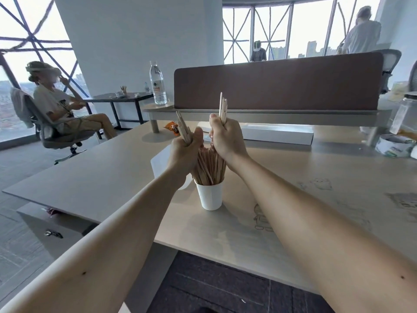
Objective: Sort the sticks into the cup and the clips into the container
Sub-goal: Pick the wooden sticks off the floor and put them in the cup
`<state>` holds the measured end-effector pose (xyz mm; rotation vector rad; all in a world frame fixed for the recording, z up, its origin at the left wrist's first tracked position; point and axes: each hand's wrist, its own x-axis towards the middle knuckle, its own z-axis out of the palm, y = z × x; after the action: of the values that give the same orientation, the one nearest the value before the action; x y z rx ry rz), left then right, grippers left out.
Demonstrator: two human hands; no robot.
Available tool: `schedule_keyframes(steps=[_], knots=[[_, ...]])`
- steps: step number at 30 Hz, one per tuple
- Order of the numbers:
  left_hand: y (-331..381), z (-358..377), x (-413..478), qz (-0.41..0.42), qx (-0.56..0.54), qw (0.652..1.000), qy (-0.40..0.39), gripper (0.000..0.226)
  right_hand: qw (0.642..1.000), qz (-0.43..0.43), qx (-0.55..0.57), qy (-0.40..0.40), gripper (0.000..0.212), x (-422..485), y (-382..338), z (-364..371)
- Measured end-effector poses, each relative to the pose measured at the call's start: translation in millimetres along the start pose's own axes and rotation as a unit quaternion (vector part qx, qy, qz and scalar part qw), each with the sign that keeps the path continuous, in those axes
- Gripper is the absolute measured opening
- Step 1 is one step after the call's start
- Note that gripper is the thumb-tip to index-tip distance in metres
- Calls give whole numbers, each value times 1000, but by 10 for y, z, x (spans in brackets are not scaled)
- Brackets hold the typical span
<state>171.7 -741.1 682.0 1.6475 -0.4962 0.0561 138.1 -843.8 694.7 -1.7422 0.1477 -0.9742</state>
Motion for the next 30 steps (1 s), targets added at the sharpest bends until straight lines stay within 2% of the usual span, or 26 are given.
schedule_keyframes(steps=[3,6,9,16,21,24,27,30], knots=[[4,-21,53,4,-4,1000,16,45,1000,-17,-16,-7,50,2,-33,-25],[2,-33,72,3,-12,1000,-4,41,1000,-16,-20,-6,52,5,-48,-34],[-12,-25,44,-11,36,999,-23,41,999,-21,-30,-5,51,3,-26,-35],[-84,-81,4,-24,11,996,-88,19,997,34,-43,-49,56,-89,85,-105],[-33,-63,17,1,8,1000,-30,26,995,65,-28,-70,54,-135,152,-90],[-55,-66,21,-15,49,996,-73,23,994,67,-29,-84,50,-149,176,-98],[-110,-101,34,-24,41,994,-97,7,989,86,-44,-112,47,-180,241,-100],[-138,-145,39,-9,-16,998,-56,36,988,100,-27,-110,40,-185,274,-108]])
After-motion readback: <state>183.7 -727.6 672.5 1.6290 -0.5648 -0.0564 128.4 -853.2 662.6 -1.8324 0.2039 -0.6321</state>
